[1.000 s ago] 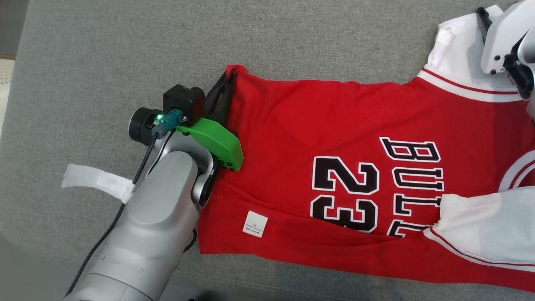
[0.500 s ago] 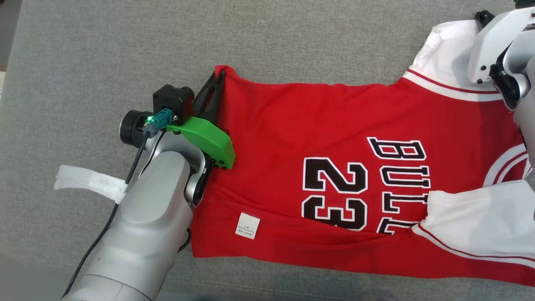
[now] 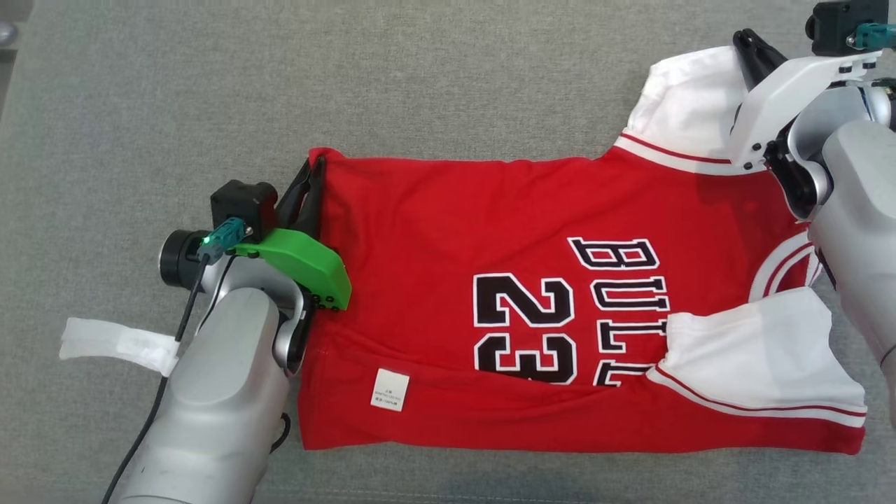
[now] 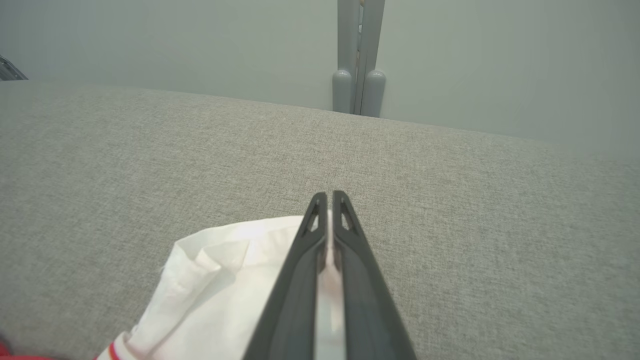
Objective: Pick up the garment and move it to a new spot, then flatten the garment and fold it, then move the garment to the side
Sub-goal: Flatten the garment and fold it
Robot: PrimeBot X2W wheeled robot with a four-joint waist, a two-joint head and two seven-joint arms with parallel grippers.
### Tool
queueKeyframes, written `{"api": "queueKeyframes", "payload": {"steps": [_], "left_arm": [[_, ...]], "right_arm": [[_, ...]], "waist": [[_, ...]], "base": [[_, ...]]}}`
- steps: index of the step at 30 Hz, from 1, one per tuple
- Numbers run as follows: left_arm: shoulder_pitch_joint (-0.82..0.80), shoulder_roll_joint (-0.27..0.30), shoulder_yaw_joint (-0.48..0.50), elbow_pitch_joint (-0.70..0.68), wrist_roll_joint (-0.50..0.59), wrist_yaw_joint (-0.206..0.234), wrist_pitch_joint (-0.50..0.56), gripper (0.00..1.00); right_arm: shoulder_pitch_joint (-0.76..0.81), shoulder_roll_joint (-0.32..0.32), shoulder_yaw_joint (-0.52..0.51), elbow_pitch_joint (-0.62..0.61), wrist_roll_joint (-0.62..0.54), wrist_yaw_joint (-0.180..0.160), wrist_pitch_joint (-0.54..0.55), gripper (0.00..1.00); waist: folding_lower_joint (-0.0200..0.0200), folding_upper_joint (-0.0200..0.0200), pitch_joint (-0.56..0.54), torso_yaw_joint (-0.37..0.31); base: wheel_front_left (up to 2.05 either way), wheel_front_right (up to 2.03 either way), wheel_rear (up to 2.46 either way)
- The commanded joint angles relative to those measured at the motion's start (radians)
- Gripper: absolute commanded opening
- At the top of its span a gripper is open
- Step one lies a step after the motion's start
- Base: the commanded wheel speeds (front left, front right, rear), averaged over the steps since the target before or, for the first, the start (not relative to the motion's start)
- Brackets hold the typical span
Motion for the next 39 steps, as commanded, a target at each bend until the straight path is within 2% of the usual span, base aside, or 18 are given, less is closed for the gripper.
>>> {"api": "queueKeyframes", "payload": {"steps": [1, 21, 29, 39], "left_arm": [[0.013, 0.011, 0.015, -0.001, 0.01, -0.006, 0.001, 0.0], [0.247, 0.039, 0.195, -0.033, 0.087, -0.037, 0.001, 0.0], [0.346, 0.038, 0.258, -0.039, 0.108, -0.048, 0.001, 0.0], [0.428, 0.023, 0.314, -0.018, 0.12, -0.053, 0.001, 0.0]], "right_arm": [[0.021, -0.011, 0.011, -0.013, 0.015, -0.002, -0.008, 0.0], [0.361, -0.051, 0.113, -0.234, 0.27, -0.002, -0.104, 0.0], [0.508, -0.076, 0.11, -0.344, 0.334, -0.001, -0.106, 0.0], [0.626, -0.097, 0.061, -0.429, 0.346, -0.001, -0.093, 0.0]], "waist": [[0.0, 0.0, -0.039, -0.039], [0.0, 0.0, -0.247, -0.151], [0.0, 0.0, -0.309, -0.19], [0.0, 0.0, -0.346, -0.219]], "base": [[0.0, 0.0, 0.0], [0.0, 0.0, 0.0], [0.0, 0.0, 0.0], [0.0, 0.0, 0.0]]}}
